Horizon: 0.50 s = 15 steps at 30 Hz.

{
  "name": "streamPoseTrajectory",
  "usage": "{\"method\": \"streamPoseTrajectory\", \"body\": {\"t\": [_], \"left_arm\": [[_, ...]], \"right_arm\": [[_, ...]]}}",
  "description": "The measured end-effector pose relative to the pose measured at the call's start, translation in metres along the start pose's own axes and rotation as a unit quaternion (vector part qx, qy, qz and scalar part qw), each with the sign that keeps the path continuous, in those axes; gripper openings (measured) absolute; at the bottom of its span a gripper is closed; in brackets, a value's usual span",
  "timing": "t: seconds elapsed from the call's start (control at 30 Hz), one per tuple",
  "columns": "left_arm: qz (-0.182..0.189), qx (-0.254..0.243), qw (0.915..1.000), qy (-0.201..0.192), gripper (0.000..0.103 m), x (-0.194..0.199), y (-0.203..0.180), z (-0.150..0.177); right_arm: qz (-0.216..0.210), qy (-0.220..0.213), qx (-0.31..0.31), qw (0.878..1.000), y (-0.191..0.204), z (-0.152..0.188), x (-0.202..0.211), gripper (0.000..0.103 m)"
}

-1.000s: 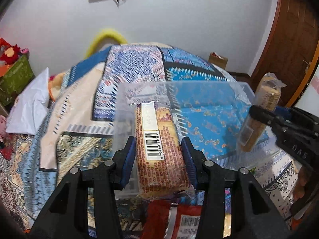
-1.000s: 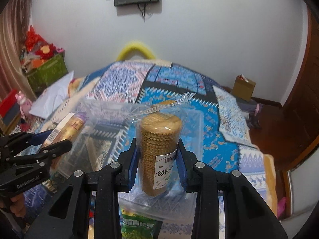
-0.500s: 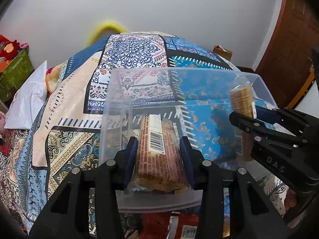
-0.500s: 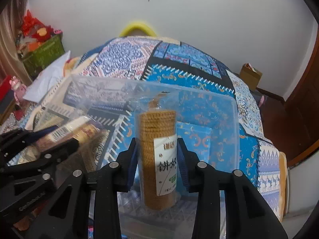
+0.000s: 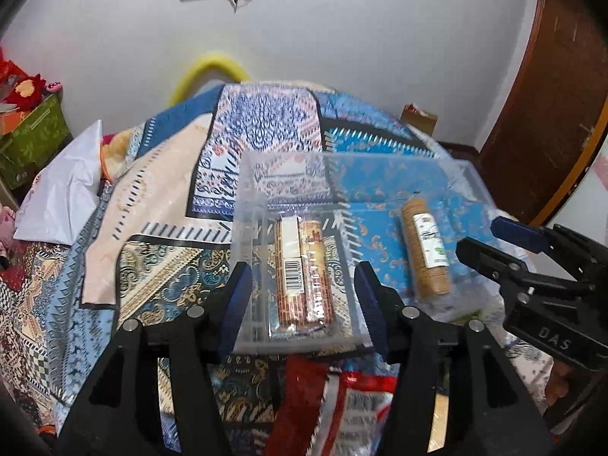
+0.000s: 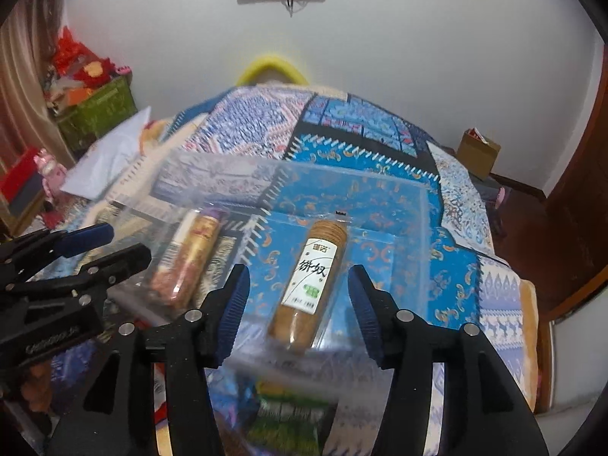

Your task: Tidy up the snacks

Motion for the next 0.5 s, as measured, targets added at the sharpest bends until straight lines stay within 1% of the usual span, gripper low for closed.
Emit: {"method": "streamPoseTrajectory", "body": {"t": [0.07, 0.23, 0.37, 0.4, 0.47, 0.5], "left_arm": [[0.006, 0.002, 0.9999, -0.016, 0.056, 0.019, -0.001, 0.000], [-0.017, -0.027, 0.9988, -0.038, 0.056, 0.064, -0.004, 0.004], [-0.009, -0.028, 0.9971, -0.070, 0.056, 0.106, -0.010, 0.012], [-0.009, -0.029, 0.9969, -0.072, 0.056, 0.114, -0.010, 0.015], [-0.001, -0.030, 0.9966, -0.077, 0.056, 0.129, -0.013, 0.024], [-0.001, -0.030, 0.9965, -0.078, 0.056, 0.135, -0.013, 0.028]], "right_arm": [[-0.004, -0.013, -0.003, 1.000, 0.001, 0.001, 0.016, 0.054], [-0.024, -0.036, -0.024, 0.999, 0.000, 0.007, 0.056, 0.057], [-0.030, -0.055, -0.034, 0.997, -0.001, 0.017, 0.087, 0.059], [-0.029, -0.060, -0.035, 0.997, -0.001, 0.020, 0.094, 0.060], [-0.026, -0.072, -0.037, 0.996, -0.003, 0.025, 0.109, 0.070], [-0.026, -0.079, -0.036, 0.996, -0.002, 0.029, 0.117, 0.071]]}}
Point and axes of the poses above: each gripper's, at about its wrist camera, not at the fingertips, and x roughly against the way its jaws point, y to its left, z to its underside, the point moved 10 cm from there along -x, roughly the way its jaws point, and after that the axes turned 6 degrees about -x, right-handed, at the moved point
